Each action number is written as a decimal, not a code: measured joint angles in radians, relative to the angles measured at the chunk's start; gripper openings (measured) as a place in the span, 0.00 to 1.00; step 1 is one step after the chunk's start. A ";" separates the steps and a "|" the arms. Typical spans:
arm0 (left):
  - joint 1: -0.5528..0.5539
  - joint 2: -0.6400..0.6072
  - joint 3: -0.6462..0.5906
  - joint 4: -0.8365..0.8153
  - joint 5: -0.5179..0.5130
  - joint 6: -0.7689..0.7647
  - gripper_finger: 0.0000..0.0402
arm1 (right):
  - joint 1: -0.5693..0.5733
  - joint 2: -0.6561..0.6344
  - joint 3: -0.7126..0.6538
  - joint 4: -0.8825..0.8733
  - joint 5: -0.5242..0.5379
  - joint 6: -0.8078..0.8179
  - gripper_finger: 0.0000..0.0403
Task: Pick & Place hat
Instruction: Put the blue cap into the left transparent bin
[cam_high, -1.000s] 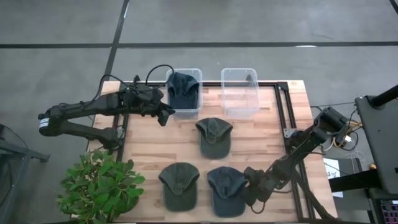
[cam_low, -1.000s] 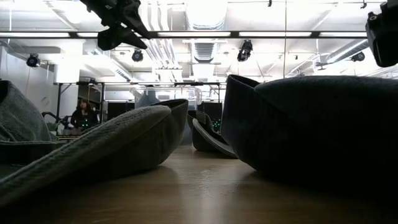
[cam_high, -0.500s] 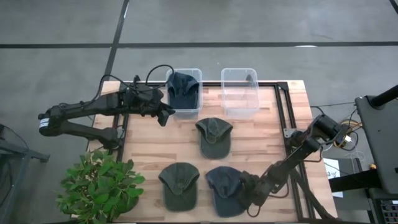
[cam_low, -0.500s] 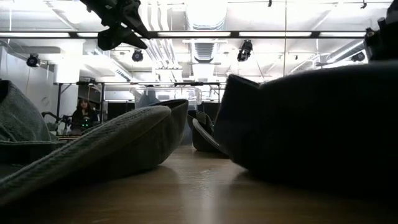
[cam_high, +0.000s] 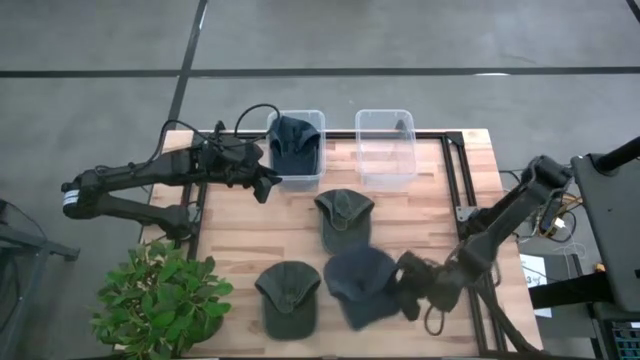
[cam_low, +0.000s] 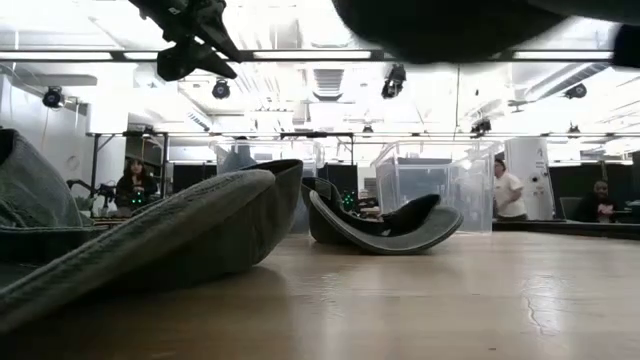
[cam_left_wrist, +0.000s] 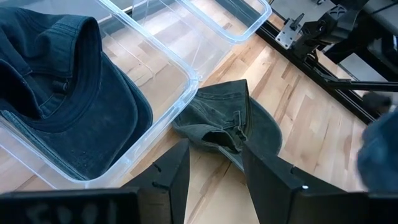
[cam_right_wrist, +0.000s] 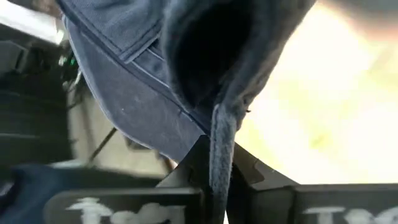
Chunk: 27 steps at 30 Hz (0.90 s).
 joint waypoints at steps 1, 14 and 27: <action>0.000 0.000 0.000 0.000 0.000 0.000 0.35 | 0.000 -0.033 0.015 -0.052 0.051 -0.038 0.03; 0.000 0.000 0.000 0.289 0.083 0.016 0.35 | -0.081 -0.227 0.216 -0.377 0.858 -0.471 0.03; -0.019 0.056 0.000 0.593 0.085 0.278 0.35 | -0.394 -0.078 0.393 -0.370 0.913 -0.793 0.03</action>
